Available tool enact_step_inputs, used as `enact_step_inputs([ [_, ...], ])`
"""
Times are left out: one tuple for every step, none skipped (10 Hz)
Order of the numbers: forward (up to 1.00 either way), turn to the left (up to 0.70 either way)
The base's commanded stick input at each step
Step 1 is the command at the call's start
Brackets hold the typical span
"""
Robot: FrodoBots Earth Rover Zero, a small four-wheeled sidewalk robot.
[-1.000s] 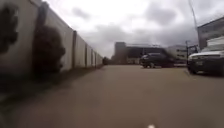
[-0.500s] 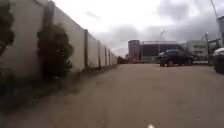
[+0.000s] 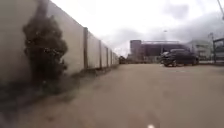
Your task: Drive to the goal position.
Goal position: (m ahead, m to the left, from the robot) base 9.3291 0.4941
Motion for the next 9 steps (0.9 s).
enact_step_inputs([
  [1.0,-0.02],
  [1.0,0.0],
  [1.0,0.0],
  [1.0,0.0],
  [1.0,0.0],
  [1.0,0.0],
  [1.0,0.0],
  [1.0,0.0],
  [1.0,0.0],
])
